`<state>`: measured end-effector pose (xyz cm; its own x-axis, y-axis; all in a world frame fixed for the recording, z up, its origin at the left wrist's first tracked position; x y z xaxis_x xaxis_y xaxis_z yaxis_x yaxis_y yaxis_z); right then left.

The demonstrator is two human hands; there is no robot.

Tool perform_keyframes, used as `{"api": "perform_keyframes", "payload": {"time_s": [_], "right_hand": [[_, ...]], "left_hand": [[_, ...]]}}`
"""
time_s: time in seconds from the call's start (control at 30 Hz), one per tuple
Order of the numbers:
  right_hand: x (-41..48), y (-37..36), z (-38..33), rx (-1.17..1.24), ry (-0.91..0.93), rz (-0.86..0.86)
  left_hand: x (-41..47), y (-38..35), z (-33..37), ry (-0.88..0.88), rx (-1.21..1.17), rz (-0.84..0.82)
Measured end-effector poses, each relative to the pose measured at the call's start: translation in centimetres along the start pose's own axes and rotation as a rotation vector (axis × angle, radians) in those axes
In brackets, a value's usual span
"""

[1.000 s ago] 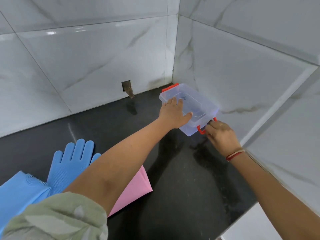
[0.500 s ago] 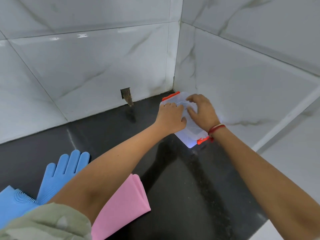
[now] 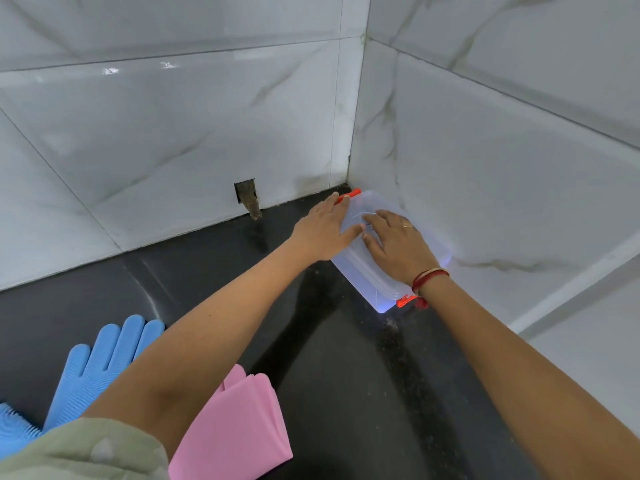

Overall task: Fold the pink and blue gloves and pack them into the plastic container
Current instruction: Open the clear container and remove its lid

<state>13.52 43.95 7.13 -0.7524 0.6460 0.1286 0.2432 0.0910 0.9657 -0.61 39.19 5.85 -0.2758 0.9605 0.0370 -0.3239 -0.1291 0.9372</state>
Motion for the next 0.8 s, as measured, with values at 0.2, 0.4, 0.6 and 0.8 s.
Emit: {"api": "perform_keyframes", "payload": {"time_s": [0.2, 0.4, 0.6, 0.8], "right_hand": [[-0.2, 0.0, 0.1, 0.018, -0.013, -0.004], [-0.1, 0.1, 0.1, 0.043, -0.021, 0.005], [-0.2, 0.1, 0.1, 0.040, -0.014, 0.005], [-0.1, 0.1, 0.2, 0.035, -0.002, 0.001]], "left_hand": [[2.4, 1.0, -2.7, 0.323, -0.606, 0.120], [3.8, 0.9, -3.6, 0.370, -0.636, 0.085], [4.1, 0.4, -4.6, 0.520, -0.898, -0.046], [2.2, -4.0, -5.1, 0.861, -1.445, -0.152]]}}
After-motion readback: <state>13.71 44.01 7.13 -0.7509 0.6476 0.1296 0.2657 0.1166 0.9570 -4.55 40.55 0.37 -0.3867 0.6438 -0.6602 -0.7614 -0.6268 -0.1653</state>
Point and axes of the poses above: each hand's wrist, its own x-axis towards the middle knuckle, its own y-axis out of the back of the hand, z = x × y, the point moved 4 cm from there along x, towards the middle knuckle, and after that the axes turned 2 degrees about -x, right-handed, at the moved point
